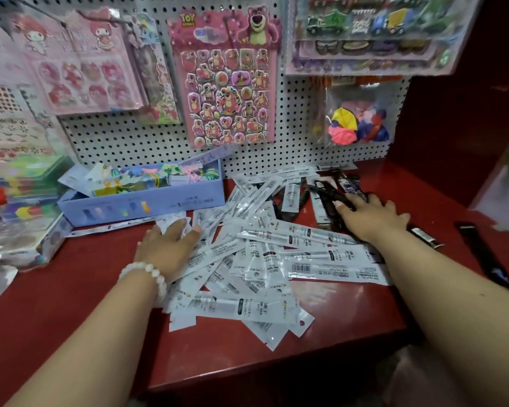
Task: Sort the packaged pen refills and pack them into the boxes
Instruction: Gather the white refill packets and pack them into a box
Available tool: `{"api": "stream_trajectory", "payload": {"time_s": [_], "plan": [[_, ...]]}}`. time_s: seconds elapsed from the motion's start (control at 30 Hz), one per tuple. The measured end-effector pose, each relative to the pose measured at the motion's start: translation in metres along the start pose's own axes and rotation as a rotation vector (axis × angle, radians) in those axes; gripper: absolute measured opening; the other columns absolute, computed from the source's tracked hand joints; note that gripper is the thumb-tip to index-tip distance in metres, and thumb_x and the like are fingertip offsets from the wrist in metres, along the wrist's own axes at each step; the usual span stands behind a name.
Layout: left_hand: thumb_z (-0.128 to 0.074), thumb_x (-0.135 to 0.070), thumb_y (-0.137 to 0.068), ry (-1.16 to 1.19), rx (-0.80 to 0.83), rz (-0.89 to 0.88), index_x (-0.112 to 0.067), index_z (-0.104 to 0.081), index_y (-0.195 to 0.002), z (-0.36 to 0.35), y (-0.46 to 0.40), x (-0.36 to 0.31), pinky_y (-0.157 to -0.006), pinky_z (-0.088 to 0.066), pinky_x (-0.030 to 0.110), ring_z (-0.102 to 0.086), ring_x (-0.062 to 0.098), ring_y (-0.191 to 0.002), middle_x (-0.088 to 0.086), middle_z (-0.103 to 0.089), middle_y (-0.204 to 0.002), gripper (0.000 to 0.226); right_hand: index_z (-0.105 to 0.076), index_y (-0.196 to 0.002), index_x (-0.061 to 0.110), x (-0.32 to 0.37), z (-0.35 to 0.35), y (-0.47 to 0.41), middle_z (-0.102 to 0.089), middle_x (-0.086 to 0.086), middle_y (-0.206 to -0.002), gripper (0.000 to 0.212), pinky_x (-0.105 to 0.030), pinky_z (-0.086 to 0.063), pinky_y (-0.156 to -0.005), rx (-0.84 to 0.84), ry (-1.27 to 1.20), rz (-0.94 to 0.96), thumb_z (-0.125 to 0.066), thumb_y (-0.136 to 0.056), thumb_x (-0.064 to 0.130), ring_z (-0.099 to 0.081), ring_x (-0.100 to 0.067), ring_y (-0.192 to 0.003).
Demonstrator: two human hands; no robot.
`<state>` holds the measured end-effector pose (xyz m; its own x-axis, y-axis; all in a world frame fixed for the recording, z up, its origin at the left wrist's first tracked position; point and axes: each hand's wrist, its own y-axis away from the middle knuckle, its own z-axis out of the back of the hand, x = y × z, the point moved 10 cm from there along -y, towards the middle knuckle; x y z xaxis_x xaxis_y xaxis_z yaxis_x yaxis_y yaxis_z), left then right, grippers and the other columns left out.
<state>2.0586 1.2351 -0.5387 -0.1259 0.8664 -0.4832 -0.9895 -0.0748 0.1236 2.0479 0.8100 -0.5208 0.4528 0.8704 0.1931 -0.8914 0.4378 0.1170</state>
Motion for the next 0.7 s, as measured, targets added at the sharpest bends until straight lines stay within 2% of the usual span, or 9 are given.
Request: {"api": "stream_trajectory", "payload": {"time_s": [0.2,0.3,0.37,0.43,0.5,0.6,0.63,0.7], "plan": [[-0.026,-0.081,-0.063,0.152,0.035,-0.082,-0.036,-0.031,-0.145,-0.011,0.013,-0.026,-0.117,-0.009,0.046,-0.007,0.02,-0.146,0.0,-0.019,-0.157,0.093,-0.018,-0.147,0.041,0.054,-0.011,0.025,-0.015,0.002,-0.159,0.064,-0.057,-0.006,-0.114,0.014,-0.069,0.166,-0.013,-0.089,0.069,-0.01,-0.031,-0.146],[-0.036,-0.078,-0.069,0.306,0.004,-0.08,-0.034,-0.037,-0.141,-0.004,0.011,-0.03,-0.116,-0.018,0.048,-0.016,0.021,-0.145,0.003,-0.022,-0.156,0.085,-0.021,-0.148,0.031,0.066,0.01,0.026,-0.02,-0.003,-0.158,0.074,-0.058,0.001,-0.114,-0.098,-0.107,0.182,-0.012,-0.087,0.072,-0.01,-0.028,-0.146],[-0.038,-0.072,-0.079,0.31,-0.04,-0.044,-0.034,-0.035,-0.143,0.005,0.012,-0.026,-0.116,-0.016,0.047,-0.012,0.022,-0.145,0.005,-0.018,-0.157,0.075,-0.027,-0.147,0.025,0.085,0.032,0.019,-0.022,-0.004,-0.157,0.076,-0.056,-0.002,-0.114,-0.206,-0.1,0.239,-0.016,-0.088,0.071,-0.013,-0.026,-0.146],[-0.036,-0.067,-0.083,0.211,-0.099,-0.039,-0.031,-0.035,-0.142,0.016,0.012,-0.024,-0.115,-0.017,0.045,-0.014,0.025,-0.144,0.007,-0.023,-0.155,0.069,-0.036,-0.143,0.021,0.11,0.042,0.0,-0.031,-0.006,-0.153,0.07,-0.052,-0.016,-0.114,-0.185,-0.21,0.312,-0.023,-0.091,0.067,-0.025,-0.027,-0.142],[-0.032,-0.066,-0.084,0.087,-0.197,-0.008,-0.029,-0.041,-0.137,0.03,0.011,-0.02,-0.111,-0.02,0.044,-0.023,0.032,-0.138,0.013,-0.033,-0.148,0.066,-0.038,-0.142,0.018,0.141,0.035,-0.028,-0.034,-0.007,-0.152,0.069,-0.045,-0.026,-0.111,-0.078,-0.303,0.378,-0.024,-0.092,0.064,-0.032,-0.029,-0.138],[-0.032,-0.066,-0.087,-0.104,-0.344,0.118,-0.022,-0.045,-0.136,0.055,0.004,0.004,-0.111,-0.021,0.045,-0.026,0.036,-0.134,0.02,-0.036,-0.143,0.067,-0.031,-0.146,0.016,0.183,0.012,-0.058,-0.028,-0.01,-0.155,0.075,-0.042,-0.023,-0.114,0.08,-0.288,0.465,-0.015,-0.091,0.064,-0.027,-0.028,-0.141],[-0.03,-0.067,-0.087,-0.177,-0.355,0.132,-0.019,-0.044,-0.137,0.059,-0.001,0.013,-0.112,-0.021,0.046,-0.028,0.037,-0.134,0.02,-0.037,-0.144,0.07,-0.032,-0.146,0.016,0.19,0.005,-0.062,-0.029,-0.01,-0.154,0.074,-0.043,-0.023,-0.115,0.119,-0.275,0.463,-0.016,-0.092,0.064,-0.028,-0.028,-0.141],[-0.024,-0.072,-0.085,-0.237,-0.272,0.163,-0.019,-0.037,-0.143,0.057,-0.012,0.029,-0.114,-0.017,0.05,-0.025,0.033,-0.139,0.015,-0.031,-0.151,0.079,-0.032,-0.145,0.021,0.198,-0.008,-0.07,-0.03,-0.004,-0.154,0.075,-0.049,-0.02,-0.115,0.165,-0.251,0.459,-0.016,-0.089,0.069,-0.029,-0.026,-0.14]]}}
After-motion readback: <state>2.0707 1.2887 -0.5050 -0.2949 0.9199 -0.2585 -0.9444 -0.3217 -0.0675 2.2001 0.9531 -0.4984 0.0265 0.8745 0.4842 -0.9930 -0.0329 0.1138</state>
